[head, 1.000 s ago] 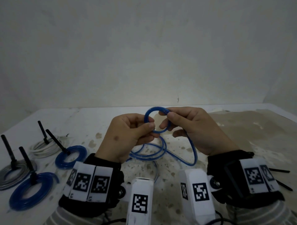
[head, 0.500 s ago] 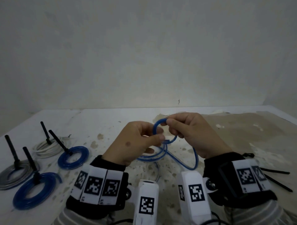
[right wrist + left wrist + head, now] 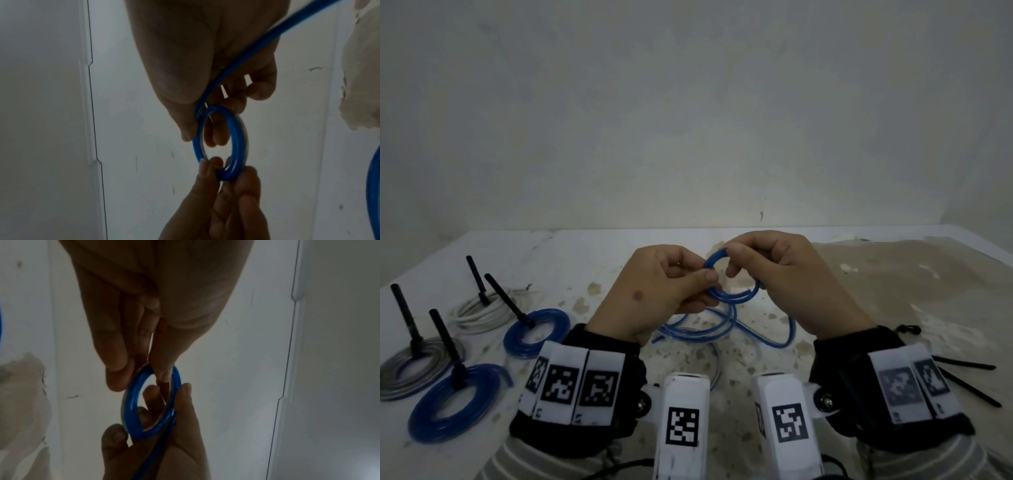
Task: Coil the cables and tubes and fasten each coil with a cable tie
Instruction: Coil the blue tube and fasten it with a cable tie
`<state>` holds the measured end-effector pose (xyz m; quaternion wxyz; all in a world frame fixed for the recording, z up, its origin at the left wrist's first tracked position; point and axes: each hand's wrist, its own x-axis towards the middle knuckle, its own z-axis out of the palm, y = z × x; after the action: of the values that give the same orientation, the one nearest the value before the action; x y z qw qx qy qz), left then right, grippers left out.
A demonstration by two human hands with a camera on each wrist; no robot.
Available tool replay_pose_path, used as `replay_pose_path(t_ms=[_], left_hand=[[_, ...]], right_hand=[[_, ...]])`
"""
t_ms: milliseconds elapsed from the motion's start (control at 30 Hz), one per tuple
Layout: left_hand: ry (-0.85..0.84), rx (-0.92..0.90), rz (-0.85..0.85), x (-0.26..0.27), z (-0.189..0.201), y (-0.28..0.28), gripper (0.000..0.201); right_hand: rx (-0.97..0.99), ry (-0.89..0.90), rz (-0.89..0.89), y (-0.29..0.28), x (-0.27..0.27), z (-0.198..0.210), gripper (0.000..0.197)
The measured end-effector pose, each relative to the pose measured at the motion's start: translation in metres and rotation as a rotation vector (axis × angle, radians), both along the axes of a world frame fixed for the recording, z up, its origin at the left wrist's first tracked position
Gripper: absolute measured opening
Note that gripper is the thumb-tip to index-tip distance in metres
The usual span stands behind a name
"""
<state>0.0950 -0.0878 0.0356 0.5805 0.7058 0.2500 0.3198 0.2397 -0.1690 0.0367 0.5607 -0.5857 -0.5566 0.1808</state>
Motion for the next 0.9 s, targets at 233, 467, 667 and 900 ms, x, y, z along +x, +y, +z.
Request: replay_pose_path(t_ms=[233, 467, 667, 900], left_hand=[[-0.252, -0.22, 0.06, 0.002, 0.002, 0.004, 0.006], [-0.03, -0.127, -0.135, 0.012, -0.007, -0.015, 0.013], [0.099, -0.02, -0.039, 0.015, -0.015, -0.013, 0.01], [0.093, 0.201, 0.017, 0.002, -0.003, -0.003, 0.016]], right_hand=[[0.039, 0.255, 0.09, 0.001, 0.008, -0.002, 0.018], [0.121, 0.282, 0.026, 0.001, 0.005, -0.002, 0.021], [0.072, 0.284, 0.087, 0.001, 0.005, -0.002, 0.018], [0.007, 0.155, 0.157, -0.003, 0.005, -0.002, 0.015]])
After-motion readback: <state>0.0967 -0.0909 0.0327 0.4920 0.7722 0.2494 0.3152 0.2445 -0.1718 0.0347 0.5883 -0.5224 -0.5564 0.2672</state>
